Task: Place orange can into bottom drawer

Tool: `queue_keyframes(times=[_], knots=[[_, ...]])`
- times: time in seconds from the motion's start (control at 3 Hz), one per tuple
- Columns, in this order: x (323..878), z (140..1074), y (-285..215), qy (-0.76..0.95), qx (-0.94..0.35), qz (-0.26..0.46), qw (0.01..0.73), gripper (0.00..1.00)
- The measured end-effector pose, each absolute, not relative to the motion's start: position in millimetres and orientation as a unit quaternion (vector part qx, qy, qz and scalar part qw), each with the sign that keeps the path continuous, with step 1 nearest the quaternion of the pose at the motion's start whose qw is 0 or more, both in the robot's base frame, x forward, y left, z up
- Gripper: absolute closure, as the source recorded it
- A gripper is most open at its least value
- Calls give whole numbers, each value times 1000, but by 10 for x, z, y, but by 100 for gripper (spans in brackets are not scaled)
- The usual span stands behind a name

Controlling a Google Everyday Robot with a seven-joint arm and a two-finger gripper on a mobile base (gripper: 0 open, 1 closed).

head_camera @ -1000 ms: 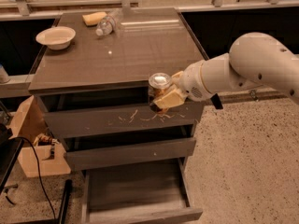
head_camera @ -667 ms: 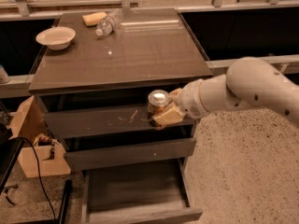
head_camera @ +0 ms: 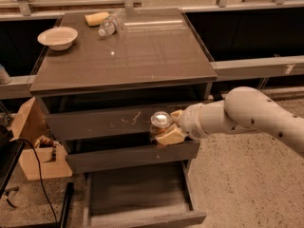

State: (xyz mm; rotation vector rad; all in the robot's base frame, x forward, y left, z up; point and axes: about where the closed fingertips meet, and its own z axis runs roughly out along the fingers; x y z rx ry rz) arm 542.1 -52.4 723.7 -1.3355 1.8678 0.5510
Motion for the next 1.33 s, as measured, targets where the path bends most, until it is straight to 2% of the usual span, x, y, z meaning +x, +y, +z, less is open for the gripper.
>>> queue_keyframes(times=[0.67, 1.33], knots=[[5554, 6373, -464, 724, -532, 216, 383, 100], [5544, 6104, -445, 722, -539, 220, 374, 100]])
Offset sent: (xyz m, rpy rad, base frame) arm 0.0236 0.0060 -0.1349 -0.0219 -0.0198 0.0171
